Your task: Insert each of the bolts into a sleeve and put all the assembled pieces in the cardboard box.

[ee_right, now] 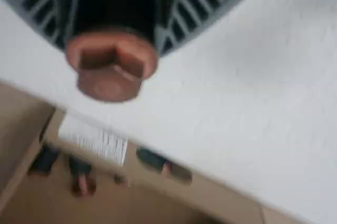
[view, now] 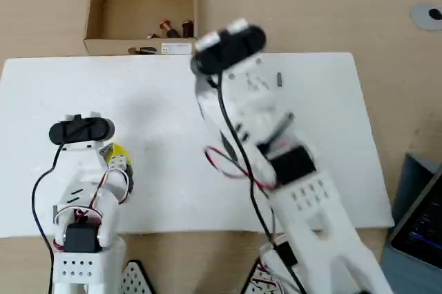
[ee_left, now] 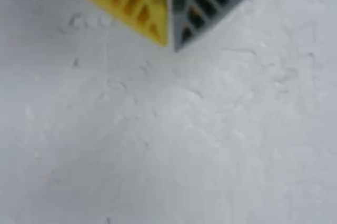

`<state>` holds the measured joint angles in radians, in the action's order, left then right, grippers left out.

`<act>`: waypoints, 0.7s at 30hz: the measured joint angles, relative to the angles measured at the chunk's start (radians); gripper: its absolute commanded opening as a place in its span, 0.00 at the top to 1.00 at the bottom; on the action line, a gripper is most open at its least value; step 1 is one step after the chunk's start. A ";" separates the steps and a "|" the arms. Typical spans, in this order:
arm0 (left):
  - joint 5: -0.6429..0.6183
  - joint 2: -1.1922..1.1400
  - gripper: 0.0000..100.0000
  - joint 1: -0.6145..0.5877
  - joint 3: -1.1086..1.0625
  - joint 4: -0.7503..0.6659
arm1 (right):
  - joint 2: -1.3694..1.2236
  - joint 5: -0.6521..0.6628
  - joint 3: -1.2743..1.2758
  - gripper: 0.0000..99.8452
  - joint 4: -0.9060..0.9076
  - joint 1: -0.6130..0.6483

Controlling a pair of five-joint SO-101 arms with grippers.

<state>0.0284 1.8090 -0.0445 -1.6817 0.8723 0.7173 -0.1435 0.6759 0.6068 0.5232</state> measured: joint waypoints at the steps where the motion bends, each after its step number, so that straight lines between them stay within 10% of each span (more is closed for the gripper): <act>1: 0.000 0.000 1.00 0.000 0.000 0.000 | -0.054 0.000 -0.029 0.99 -0.031 0.000; 21: 0.000 0.000 1.00 -0.015 0.000 0.000 | -1.062 0.000 -0.910 0.99 -0.272 -0.014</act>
<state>0.0284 1.8090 -0.0598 -1.6817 0.8723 -0.3445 -0.1435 -0.2340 0.3353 0.5094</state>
